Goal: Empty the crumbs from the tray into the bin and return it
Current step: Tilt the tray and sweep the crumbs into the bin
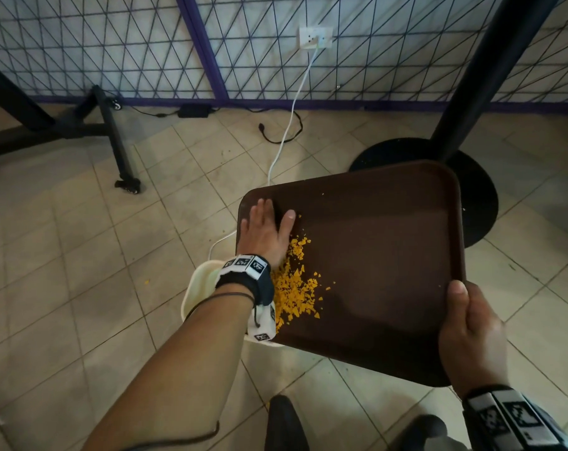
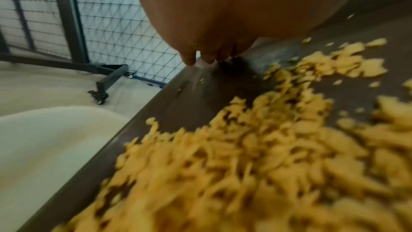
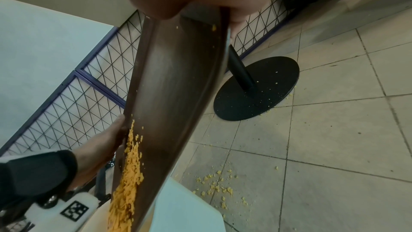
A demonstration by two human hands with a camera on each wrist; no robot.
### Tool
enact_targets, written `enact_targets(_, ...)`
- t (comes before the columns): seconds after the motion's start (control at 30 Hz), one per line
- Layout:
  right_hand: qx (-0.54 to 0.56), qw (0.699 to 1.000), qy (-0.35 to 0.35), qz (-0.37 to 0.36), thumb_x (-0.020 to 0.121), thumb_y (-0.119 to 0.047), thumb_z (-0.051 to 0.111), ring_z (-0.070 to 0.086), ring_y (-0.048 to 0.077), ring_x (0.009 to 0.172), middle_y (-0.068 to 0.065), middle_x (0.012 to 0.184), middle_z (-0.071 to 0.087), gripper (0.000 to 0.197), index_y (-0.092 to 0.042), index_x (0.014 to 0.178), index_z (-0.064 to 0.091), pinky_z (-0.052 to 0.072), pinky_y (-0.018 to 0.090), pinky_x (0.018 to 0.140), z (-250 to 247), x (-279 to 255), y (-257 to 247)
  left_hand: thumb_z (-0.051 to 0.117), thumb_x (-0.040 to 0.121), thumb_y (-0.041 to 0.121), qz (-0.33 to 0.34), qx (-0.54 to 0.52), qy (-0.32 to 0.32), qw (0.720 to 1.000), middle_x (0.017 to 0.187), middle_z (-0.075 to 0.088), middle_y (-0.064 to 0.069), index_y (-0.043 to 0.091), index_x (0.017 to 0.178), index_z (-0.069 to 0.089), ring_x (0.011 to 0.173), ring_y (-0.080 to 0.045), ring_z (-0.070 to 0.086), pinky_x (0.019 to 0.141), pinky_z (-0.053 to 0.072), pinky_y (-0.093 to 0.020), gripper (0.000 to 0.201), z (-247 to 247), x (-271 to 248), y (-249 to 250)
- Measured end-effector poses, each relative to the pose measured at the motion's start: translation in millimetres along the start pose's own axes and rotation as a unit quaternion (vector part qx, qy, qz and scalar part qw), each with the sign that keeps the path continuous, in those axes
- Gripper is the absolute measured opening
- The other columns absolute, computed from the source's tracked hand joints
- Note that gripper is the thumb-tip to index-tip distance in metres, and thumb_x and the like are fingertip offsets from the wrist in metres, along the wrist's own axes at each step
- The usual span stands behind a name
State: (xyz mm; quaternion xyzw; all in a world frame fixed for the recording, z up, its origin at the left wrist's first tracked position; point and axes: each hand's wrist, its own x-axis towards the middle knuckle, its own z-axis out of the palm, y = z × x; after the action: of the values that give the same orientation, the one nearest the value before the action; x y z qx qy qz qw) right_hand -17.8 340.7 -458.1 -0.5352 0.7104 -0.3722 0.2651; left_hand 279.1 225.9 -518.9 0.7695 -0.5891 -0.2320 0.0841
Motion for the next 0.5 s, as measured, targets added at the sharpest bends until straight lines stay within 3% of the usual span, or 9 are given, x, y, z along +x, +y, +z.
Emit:
enact_targets(0.17,0.002,1.0,0.0,0.002,0.098,-0.043,0.027,0.051,0.015,0.064,0.003,0.07,0.055,0.045,-0.008,0.088,0.054,0.036,0.027,0.054,-2,0,-1,-0.002,0.091,0.076,-0.006,-0.004,-0.054,0.999,0.164,-0.012,0.004,0.023,0.157,-0.008,0.151,-0.014,-0.001,0.123,0.006,-0.041,0.085,25,-58,-38)
enact_targets(0.3,0.004,1.0,-0.001,0.003,0.098,-0.041,0.027,0.05,0.014,0.064,0.003,0.07,0.055,0.043,-0.009,0.089,0.054,0.035,0.028,0.055,-4,0,-1,0.002,0.093,0.073,0.005,0.002,-0.065,0.998,0.165,-0.008,0.003,0.024,0.157,-0.004,0.152,-0.015,0.003,0.122,0.006,-0.038,0.081,26,-97,-56)
enact_targets(0.5,0.004,1.0,0.001,-0.009,0.101,-0.035,0.03,0.05,0.014,0.063,0.001,0.068,0.052,0.04,-0.006,0.088,0.053,0.034,0.025,0.053,-6,-2,-5,0.005,0.096,0.069,0.096,-0.007,0.017,0.995,0.164,-0.016,0.005,0.025,0.157,-0.005,0.15,-0.012,-0.008,0.122,-0.001,-0.038,0.076,2,-56,22)
